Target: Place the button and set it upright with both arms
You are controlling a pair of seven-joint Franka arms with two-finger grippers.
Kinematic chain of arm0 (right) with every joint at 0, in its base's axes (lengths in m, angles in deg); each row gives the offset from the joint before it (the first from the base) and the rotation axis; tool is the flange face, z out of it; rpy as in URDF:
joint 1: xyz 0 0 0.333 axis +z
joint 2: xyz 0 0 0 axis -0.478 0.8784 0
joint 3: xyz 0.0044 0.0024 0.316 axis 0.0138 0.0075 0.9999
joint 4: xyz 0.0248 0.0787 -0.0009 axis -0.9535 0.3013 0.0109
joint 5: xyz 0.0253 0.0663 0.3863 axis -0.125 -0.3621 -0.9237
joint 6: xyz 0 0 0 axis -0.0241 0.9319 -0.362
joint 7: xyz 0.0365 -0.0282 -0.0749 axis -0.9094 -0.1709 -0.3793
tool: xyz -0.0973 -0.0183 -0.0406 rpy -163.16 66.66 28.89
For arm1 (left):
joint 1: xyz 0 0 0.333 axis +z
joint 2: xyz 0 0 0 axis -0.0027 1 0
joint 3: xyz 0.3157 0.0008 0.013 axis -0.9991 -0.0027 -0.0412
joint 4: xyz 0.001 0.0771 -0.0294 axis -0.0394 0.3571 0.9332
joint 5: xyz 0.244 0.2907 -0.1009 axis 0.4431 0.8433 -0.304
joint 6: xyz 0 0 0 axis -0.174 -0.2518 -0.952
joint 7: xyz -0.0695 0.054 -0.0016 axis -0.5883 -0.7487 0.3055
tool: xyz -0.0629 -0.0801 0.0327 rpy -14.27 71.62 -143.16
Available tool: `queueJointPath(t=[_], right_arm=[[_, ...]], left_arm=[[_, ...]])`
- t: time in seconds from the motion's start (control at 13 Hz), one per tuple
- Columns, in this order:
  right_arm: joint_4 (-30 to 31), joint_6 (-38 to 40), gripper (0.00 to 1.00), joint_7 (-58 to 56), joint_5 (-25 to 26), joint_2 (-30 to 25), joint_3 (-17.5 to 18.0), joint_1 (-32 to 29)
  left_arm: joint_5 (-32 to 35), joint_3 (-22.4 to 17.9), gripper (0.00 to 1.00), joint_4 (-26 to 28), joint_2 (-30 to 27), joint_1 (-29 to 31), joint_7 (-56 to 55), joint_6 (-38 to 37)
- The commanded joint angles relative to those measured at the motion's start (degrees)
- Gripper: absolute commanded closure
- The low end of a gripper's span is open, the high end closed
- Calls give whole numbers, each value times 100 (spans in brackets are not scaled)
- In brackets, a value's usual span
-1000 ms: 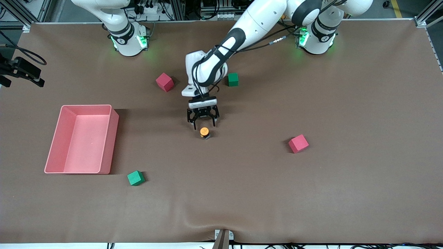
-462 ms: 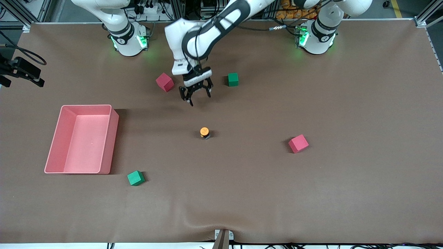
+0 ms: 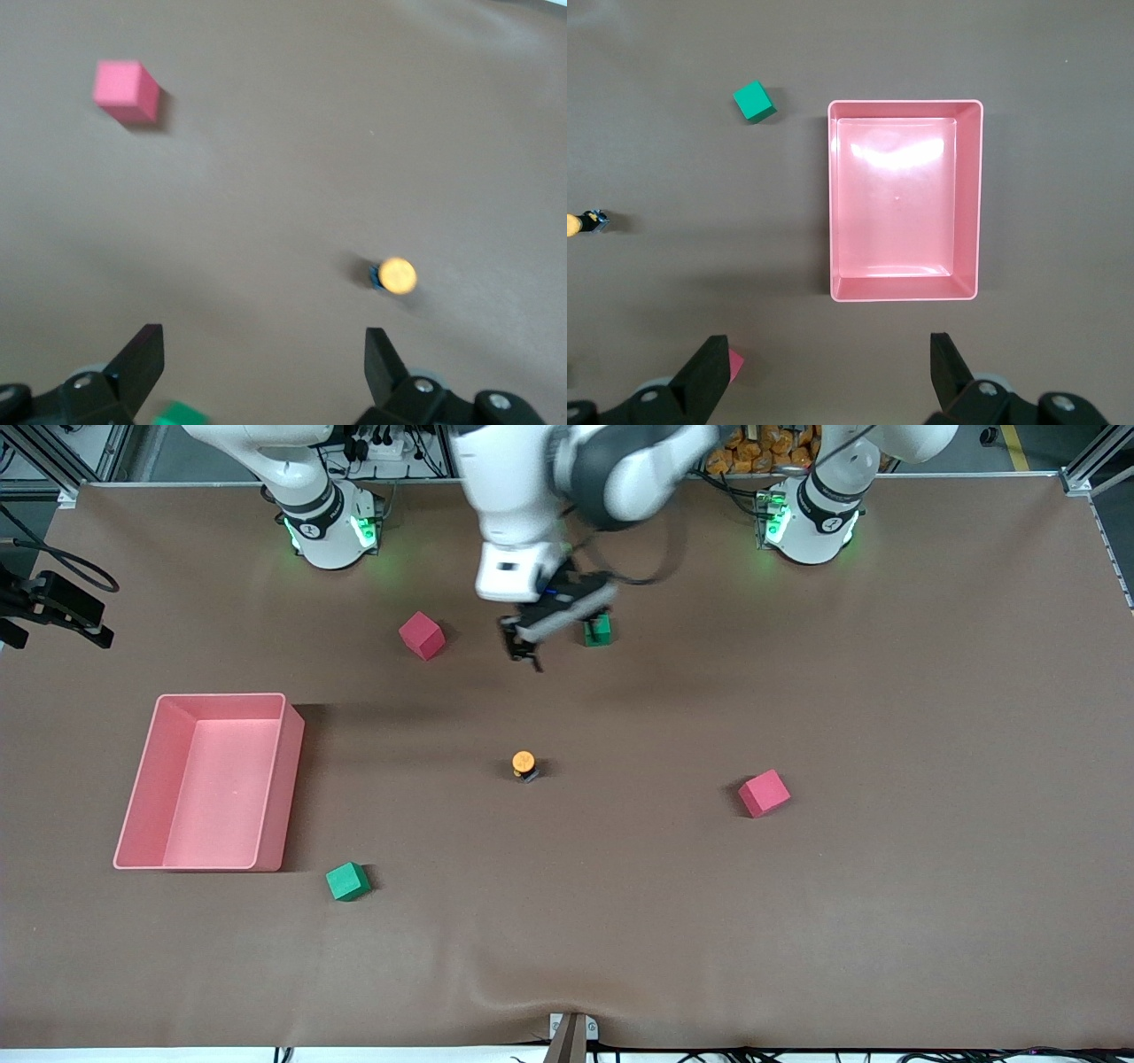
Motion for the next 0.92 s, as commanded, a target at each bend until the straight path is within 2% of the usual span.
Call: queueJointPath(t=[0.0,0.15,0.31,0.54,0.77,0.85], right_arm=[[-137,89,0,-75,-63,56,50,-93],[-137,89,0,-75,-45,56,50,-101],[-137,98,0,-75,-45,56,50,-110],[-119,98,0,-66,-45,56,50,-101],[-137,212,0,-48,-45,56,50,-110],[-137,204,0,-57,-45,56,50,-119]], left_arm=[[-730,65,0,252,-853,948,1427,-403],[-1073,65,0,261,-1232,1633,2078,-868],[-1381,74,0,261,-1505,2310,3235,-1272],[-1750,74,0,261,-1690,3111,4619,-1643],[-1778,83,0,305,-1804,3858,6172,-1977],[-1778,83,0,470,-1927,4104,6534,-1978]])
